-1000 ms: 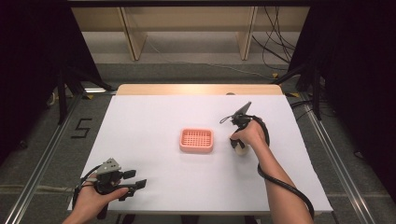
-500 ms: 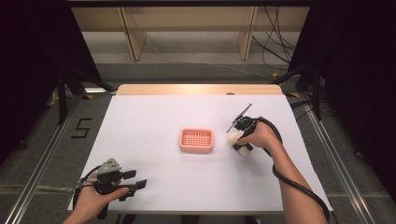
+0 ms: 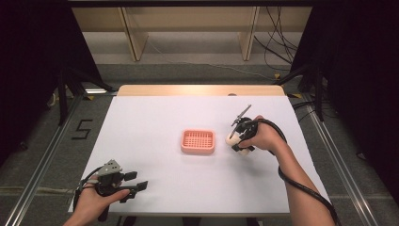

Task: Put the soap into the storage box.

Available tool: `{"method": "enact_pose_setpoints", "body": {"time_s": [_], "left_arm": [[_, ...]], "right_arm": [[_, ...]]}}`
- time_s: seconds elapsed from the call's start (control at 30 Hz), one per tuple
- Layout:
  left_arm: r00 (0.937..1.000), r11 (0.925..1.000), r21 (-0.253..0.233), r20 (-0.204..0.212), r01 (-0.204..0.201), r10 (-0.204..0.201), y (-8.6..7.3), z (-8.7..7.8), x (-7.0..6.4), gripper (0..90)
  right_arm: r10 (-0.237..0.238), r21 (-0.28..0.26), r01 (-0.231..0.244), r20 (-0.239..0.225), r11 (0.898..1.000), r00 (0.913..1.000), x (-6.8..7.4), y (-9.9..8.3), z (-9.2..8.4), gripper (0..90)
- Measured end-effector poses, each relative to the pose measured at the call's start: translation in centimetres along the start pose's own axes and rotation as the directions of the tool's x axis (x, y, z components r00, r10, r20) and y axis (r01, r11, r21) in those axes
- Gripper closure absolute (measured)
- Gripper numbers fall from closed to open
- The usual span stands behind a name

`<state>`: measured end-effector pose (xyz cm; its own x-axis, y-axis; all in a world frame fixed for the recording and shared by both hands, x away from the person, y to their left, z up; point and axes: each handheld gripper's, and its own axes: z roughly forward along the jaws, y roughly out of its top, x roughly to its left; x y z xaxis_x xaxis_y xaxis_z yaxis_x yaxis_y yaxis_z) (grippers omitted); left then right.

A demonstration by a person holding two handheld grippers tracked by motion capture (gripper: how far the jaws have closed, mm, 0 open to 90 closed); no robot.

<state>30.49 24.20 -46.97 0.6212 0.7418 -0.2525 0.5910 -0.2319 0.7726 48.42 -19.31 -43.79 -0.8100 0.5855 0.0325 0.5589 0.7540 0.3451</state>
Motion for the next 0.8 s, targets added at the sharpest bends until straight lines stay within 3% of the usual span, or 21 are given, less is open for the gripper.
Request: {"method": "enact_pose_setpoints", "body": {"time_s": [0.13,0.43,0.47,0.8], "left_arm": [[1.0000,1.0000,-0.001,0.000,-0.001,0.001,0.0,0.0,0.0,36.2],[1.0000,1.0000,-0.001,-0.001,-0.002,0.002,0.0,0.0,0.0,36.2],[1.0000,1.0000,0.003,-0.002,-0.007,0.007,0.0,0.0,0.0,36.2],[1.0000,0.9999,0.005,0.004,-0.009,0.009,0.0,-0.1,0.0,36.2]], "right_arm": [[-0.048,-0.012,0.048,0.013,0.999,0.9988,0.1,0.2,-0.2,50.5],[-0.079,-0.039,0.079,0.001,0.996,0.9969,0.8,1.0,-0.6,50.5],[-0.099,-0.045,0.099,0.002,0.994,0.9951,0.8,1.1,-0.6,50.5],[-0.107,-0.050,0.107,-0.002,0.993,0.9943,1.2,1.7,-0.8,50.5]]}}
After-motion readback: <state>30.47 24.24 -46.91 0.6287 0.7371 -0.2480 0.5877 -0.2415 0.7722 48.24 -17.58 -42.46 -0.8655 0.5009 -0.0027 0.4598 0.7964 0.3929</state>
